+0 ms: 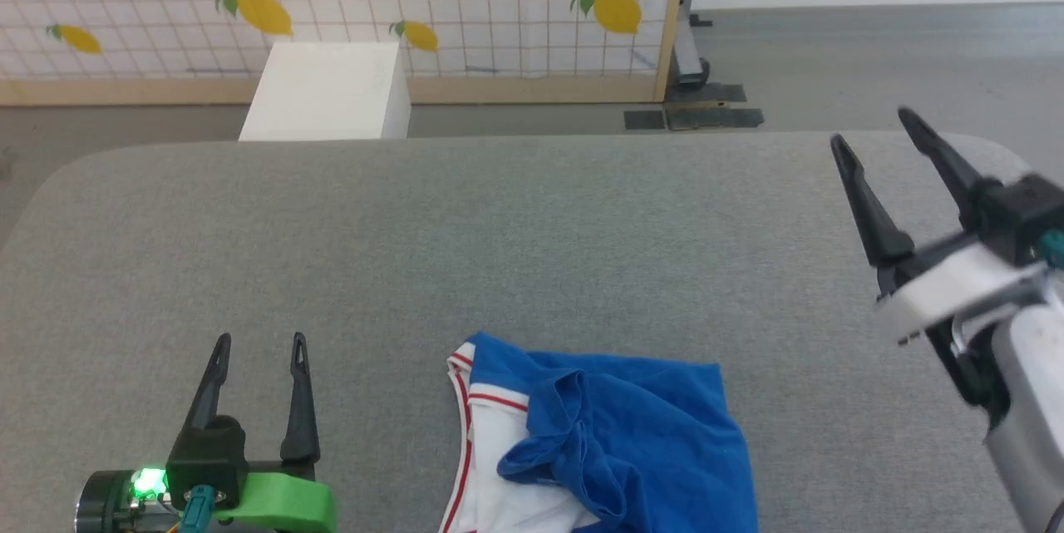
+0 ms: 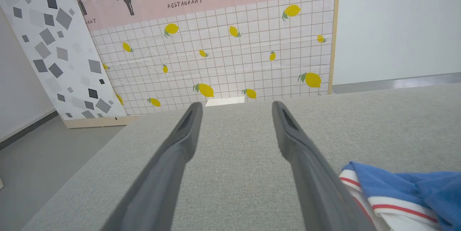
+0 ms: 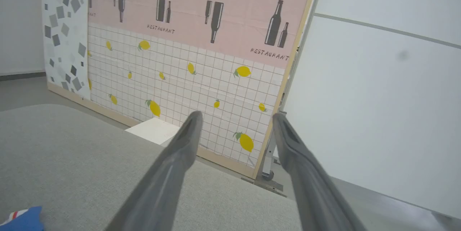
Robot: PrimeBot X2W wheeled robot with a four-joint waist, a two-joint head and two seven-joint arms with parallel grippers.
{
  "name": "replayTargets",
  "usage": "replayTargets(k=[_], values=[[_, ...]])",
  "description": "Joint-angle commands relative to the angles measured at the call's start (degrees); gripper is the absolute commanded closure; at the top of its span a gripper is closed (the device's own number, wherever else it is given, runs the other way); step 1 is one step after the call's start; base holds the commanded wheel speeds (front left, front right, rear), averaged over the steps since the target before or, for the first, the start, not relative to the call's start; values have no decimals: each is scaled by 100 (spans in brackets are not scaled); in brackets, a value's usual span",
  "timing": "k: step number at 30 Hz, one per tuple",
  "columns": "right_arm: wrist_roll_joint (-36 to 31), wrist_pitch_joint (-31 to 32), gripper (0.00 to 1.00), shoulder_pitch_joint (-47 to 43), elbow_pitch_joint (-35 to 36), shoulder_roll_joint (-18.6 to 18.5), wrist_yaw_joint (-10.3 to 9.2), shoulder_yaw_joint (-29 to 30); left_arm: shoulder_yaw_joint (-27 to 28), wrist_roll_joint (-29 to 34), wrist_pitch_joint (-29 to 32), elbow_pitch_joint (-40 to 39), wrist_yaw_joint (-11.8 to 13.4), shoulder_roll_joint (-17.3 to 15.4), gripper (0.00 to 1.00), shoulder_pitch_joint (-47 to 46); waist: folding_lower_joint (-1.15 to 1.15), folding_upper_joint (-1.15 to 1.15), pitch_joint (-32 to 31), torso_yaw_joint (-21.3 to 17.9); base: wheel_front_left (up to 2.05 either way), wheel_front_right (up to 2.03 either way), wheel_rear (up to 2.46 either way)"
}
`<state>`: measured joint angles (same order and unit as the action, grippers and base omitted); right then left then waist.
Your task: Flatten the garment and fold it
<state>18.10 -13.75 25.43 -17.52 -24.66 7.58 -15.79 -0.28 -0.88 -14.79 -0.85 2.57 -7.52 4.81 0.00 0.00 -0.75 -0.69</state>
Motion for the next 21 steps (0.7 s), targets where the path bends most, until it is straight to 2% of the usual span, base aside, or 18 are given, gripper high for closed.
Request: replayTargets(k=[1,5,12,16,21], values=[[-177,-66,0,-281,151,220,-9,259,10,5,-21,-36,-6,-21,0,83,0,0,-90,-98,0,0,0],[-637,-114,0,-1080,685,848,-9,1145,8,-41,-21,-64,-58,4,0,71,0,0,-89,-105,0,0,0],[-995,-123,0,-2235,1441,1798,-9,1885,46,-163,-21,-78,-183,103,0,84,0,0,-93,-45,0,0,0],[-1083,-124,0,-2959,1497,2104,-9,1985,143,-232,-21,-27,-321,194,0,119,0,0,-102,8,0,0,0],[-1124,-124,0,-3090,1446,2149,-9,1916,182,-217,-21,34,-379,237,0,134,0,0,-109,18,0,0,0]])
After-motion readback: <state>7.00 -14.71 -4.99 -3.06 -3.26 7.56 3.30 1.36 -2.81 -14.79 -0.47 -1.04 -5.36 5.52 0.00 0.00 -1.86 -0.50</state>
